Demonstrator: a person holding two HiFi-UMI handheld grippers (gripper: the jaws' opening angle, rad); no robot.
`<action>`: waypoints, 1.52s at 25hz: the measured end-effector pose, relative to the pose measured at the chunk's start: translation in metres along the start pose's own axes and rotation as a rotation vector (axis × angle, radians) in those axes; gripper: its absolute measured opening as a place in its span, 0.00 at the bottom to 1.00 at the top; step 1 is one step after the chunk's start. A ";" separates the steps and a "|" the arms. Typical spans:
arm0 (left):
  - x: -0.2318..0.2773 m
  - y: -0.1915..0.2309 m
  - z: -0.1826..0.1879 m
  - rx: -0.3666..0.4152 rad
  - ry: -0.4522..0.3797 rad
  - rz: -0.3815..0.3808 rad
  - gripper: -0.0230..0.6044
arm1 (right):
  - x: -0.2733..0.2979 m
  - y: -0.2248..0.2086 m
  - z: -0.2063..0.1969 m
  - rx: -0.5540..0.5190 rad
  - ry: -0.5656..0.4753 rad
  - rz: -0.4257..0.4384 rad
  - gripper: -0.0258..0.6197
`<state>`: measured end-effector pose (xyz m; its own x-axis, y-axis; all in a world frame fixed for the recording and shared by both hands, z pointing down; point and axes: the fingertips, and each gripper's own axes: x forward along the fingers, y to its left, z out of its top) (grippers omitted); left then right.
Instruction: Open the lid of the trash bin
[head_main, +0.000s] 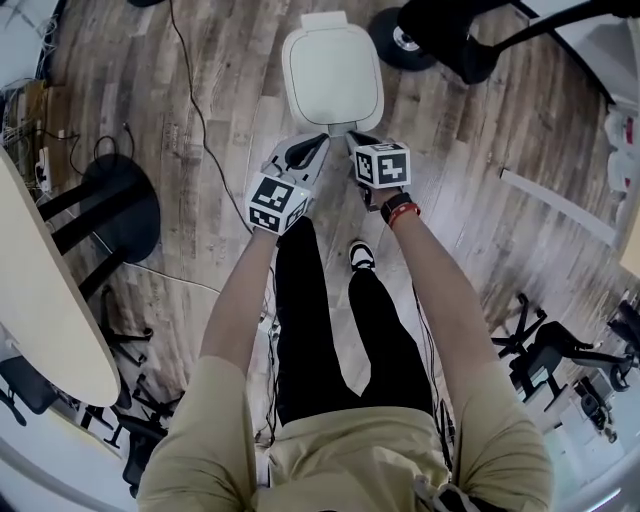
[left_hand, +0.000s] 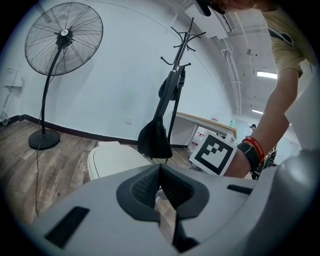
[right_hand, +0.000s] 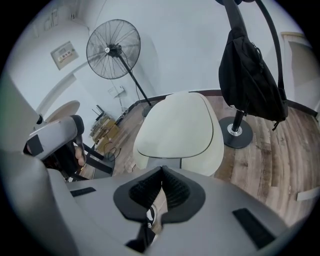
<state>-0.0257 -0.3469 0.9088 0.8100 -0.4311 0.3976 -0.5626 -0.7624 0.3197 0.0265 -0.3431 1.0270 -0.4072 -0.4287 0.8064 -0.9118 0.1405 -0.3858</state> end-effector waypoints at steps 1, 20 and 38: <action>0.002 -0.003 -0.002 0.000 0.002 -0.006 0.08 | -0.001 -0.002 -0.001 -0.006 0.005 -0.003 0.06; 0.007 0.002 -0.023 -0.013 0.034 -0.017 0.08 | 0.015 -0.009 -0.007 0.041 0.001 0.008 0.06; 0.001 0.012 -0.022 -0.008 0.060 -0.006 0.08 | 0.017 -0.010 -0.010 0.030 0.001 0.036 0.06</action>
<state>-0.0352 -0.3459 0.9323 0.8021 -0.3965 0.4465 -0.5592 -0.7612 0.3286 0.0279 -0.3426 1.0495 -0.4399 -0.4232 0.7920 -0.8945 0.1288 -0.4280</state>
